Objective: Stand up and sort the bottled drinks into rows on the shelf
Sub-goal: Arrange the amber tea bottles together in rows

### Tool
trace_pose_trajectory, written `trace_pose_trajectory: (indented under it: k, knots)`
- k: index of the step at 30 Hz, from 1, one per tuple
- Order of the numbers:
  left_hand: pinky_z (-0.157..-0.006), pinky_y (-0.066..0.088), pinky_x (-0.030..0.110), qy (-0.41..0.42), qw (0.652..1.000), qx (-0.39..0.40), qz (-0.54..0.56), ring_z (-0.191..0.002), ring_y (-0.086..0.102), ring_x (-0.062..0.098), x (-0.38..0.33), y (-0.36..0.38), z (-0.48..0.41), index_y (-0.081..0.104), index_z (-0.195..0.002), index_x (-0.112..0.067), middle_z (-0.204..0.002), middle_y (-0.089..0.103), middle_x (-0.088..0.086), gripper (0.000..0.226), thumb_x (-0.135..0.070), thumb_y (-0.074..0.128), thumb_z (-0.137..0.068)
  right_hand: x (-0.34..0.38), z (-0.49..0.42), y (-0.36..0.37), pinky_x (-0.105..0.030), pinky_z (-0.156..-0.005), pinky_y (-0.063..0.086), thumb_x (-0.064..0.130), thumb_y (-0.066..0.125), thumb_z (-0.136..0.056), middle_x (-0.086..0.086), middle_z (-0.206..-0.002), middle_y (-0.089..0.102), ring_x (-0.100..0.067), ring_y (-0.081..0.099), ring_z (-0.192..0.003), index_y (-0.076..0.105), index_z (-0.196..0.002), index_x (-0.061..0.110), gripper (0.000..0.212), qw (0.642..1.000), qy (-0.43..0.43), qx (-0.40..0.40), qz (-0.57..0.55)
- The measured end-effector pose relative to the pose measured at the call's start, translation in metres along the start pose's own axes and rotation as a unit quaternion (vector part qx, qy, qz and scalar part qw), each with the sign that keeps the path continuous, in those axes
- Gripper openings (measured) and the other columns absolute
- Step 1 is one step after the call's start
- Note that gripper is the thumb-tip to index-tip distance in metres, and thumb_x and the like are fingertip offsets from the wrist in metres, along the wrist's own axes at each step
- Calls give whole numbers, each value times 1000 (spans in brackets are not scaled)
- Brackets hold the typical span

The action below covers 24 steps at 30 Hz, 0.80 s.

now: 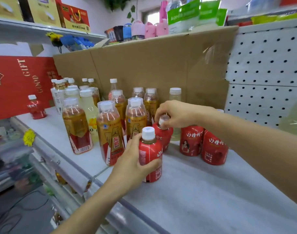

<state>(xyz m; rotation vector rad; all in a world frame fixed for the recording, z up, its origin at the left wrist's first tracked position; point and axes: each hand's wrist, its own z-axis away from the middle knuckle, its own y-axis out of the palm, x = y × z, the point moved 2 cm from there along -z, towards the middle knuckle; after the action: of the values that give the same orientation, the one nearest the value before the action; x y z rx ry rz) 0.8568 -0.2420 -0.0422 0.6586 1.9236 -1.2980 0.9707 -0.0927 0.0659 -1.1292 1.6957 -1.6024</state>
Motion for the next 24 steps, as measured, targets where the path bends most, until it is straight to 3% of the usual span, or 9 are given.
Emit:
trace_pose_trajectory:
  k: [3, 11, 18, 20, 22, 24]
  knots:
    - [-104, 45, 38, 2, 1000, 15, 16, -126, 50, 10, -2, 1, -7, 24, -147, -37, -142, 44, -12, 86, -35, 78, -80, 6, 33, -8, -34, -84, 52, 18, 67, -88, 4, -103, 65, -14, 60, -95, 71, -107, 23, 20, 999, 18, 18, 33]
    - [-107, 46, 42, 52, 994, 66, 68, -124, 54, 12, -16, 33, -21, 27, -145, -39, -141, 45, -8, 84, -33, 80, -81, 4, 107, -28, -27, -72, 49, 28, 62, -91, 16, -96, 58, -4, 57, -84, 62, -94, 44, 15, 982, 121, 118, 85]
    - [-109, 45, 40, 96, 990, 91, 53, -134, 45, 10, -18, 50, -21, 22, -148, -42, -148, 39, -13, 82, -43, 74, -85, 7, 104, -28, -25, -72, 49, 41, 65, -91, 15, -92, 64, -3, 60, -84, 62, -97, 38, 7, 980, 169, 77, 68]
    - [-111, 41, 35, 150, 988, 26, -40, -135, 39, 5, -10, 30, -15, 24, -150, -38, -149, 36, -14, 80, -50, 69, -86, 10, 93, -32, -24, -71, 48, 42, 64, -90, 14, -91, 64, -3, 60, -84, 62, -94, 36, 8, 984, 170, 4, 46]
    - [-111, 37, 29, 243, 955, -126, -115, -132, 36, 7, -2, -1, -9, 33, -146, -31, -144, 38, -10, 75, -50, 69, -84, 7, 73, -36, -21, -71, 45, 42, 65, -90, 13, -97, 62, -2, 58, -88, 62, -100, 32, 14, 981, 175, -77, 42]
    - [-113, 28, 27, 278, 912, -275, -120, -133, 34, 15, 11, -35, -10, 36, -144, -22, -144, 37, -1, 79, -45, 75, -79, 0, 47, -37, -23, -78, 46, 42, 66, -89, 7, -112, 56, -8, 57, -95, 60, -116, 27, 31, 973, 185, -134, 27]
